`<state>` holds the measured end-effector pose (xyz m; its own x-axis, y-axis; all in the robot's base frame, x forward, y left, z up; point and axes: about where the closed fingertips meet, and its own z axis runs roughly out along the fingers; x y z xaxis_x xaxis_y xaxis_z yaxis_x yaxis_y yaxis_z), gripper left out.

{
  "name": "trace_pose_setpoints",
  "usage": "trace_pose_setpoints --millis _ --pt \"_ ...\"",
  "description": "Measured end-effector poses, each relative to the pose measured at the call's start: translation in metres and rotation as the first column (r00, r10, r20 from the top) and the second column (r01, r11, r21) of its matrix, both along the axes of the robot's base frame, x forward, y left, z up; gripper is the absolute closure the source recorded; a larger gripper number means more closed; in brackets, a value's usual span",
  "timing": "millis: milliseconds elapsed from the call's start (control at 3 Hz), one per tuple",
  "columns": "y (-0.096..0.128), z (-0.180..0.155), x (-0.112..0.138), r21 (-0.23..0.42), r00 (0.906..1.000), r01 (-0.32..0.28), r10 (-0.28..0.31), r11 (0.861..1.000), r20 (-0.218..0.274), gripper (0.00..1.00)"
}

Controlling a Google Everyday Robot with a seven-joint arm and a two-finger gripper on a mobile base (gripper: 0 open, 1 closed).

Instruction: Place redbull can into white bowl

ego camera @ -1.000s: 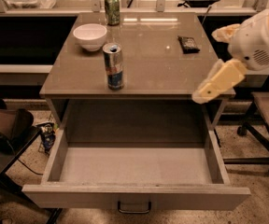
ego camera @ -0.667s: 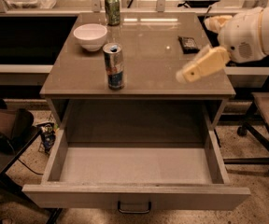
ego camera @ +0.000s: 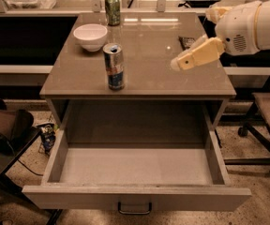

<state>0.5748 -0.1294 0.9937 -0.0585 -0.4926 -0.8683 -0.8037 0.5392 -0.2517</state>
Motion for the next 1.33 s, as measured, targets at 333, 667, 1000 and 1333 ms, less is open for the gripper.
trace_pose_setpoints --millis 333,667,1000,1333 --pt "0.023 -0.011 0.011 0.062 0.9995 -0.031 0.031 0.998 -0.010 0.00" --pt "0.057 -0.034 0.030 0.173 0.9942 -0.091 0.099 0.981 -0.042 0.00" --pt "0.098 -0.062 0.050 0.353 0.9802 -0.174 0.196 0.919 -0.028 0.00" --pt "0.125 -0.073 0.057 0.451 0.9658 -0.242 0.258 0.859 0.026 0.00"
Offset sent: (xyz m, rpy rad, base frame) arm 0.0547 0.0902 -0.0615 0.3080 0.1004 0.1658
